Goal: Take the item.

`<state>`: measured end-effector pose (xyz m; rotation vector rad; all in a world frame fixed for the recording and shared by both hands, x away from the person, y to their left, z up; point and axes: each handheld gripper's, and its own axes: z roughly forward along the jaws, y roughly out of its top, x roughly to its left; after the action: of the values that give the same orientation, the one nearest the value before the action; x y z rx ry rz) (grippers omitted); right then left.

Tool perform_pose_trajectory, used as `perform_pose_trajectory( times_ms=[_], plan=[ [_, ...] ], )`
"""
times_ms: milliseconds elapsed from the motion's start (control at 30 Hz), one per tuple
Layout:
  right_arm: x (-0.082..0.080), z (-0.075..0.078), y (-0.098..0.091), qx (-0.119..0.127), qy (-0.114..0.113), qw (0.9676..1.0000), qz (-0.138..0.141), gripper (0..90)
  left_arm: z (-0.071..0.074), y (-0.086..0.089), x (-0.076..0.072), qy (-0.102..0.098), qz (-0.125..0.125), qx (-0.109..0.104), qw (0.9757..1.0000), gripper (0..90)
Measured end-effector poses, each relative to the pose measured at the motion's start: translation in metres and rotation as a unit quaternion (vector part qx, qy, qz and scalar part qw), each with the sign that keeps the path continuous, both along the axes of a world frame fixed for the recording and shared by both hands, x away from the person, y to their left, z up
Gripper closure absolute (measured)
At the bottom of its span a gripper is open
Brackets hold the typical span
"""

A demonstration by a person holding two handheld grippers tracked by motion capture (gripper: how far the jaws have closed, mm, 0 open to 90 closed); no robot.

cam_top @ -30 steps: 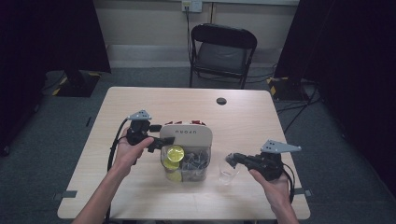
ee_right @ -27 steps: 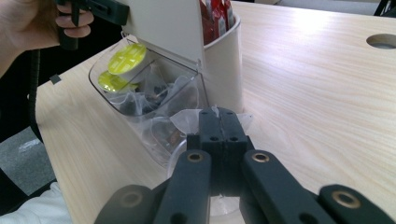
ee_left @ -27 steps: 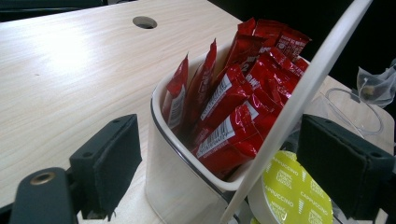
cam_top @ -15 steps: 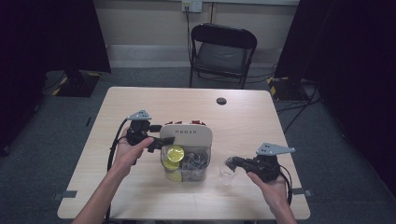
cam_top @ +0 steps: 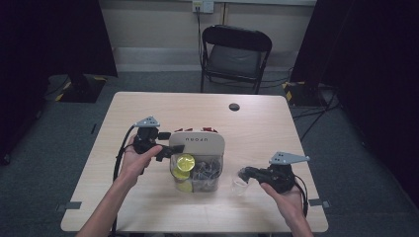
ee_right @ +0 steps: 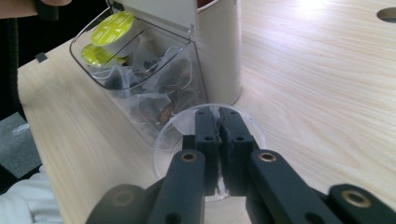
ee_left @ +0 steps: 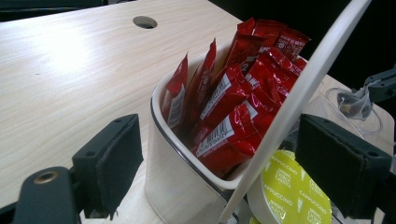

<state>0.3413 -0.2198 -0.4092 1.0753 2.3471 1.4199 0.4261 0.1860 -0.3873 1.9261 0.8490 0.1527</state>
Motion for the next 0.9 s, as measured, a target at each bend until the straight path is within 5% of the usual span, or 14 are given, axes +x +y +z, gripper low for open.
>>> perform_pose_trajectory(
  times_ms=[600, 900],
  plan=[
    [-0.005, 0.005, -0.010, 0.017, -0.012, 0.9995, -0.025, 77.8, 0.001, 0.006, -0.003, 0.000, 0.008, 0.000, 1.0000, 15.7],
    [-0.015, -0.011, -0.037, 0.001, 0.000, 0.9983, -0.058, 74.9, 0.005, 0.017, -0.009, -0.014, 0.009, 0.007, 0.9998, 18.5]
  ],
)
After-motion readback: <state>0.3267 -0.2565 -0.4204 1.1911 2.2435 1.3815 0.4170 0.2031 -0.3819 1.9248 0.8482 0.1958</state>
